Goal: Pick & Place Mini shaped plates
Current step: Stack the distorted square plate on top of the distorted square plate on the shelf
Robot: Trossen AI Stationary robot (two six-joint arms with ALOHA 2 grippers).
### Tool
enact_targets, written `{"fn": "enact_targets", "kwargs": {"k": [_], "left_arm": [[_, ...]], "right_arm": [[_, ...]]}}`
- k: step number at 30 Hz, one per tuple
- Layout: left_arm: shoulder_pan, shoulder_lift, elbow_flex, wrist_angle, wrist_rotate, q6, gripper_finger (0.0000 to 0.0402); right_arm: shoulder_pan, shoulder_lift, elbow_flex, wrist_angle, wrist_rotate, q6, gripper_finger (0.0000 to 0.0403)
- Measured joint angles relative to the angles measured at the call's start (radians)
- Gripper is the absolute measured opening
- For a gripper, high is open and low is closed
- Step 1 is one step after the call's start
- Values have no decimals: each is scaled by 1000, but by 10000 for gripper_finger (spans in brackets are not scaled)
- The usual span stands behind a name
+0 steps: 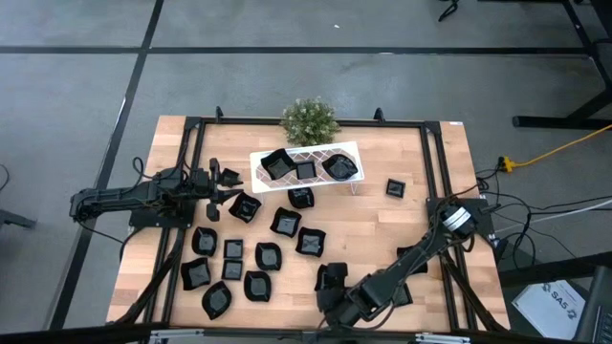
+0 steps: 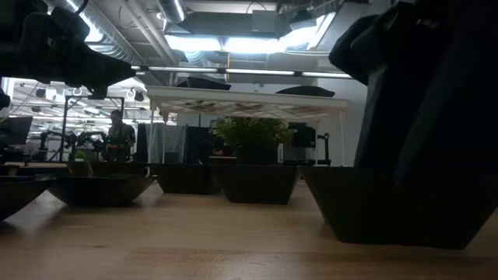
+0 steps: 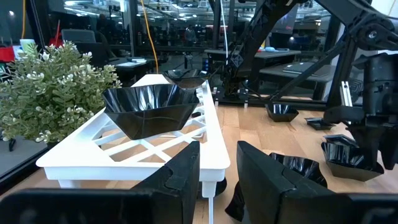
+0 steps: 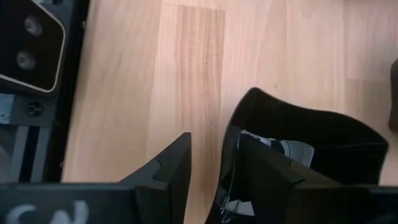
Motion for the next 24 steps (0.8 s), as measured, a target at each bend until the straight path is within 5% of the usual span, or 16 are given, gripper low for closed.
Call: {"fn": "enact_targets", "kwargs": {"k": [9, 20, 24], "left_arm": [[0, 0, 0, 0, 0, 0, 100], [0, 0, 0, 0, 0, 0, 100], [0, 0, 0, 0, 0, 0, 100]], "right_arm": [[-4, 0, 0, -30, 25, 23, 124], [-3, 0, 0, -42, 25, 45, 15], [-3, -4, 1, -45, 21, 46, 11]]}}
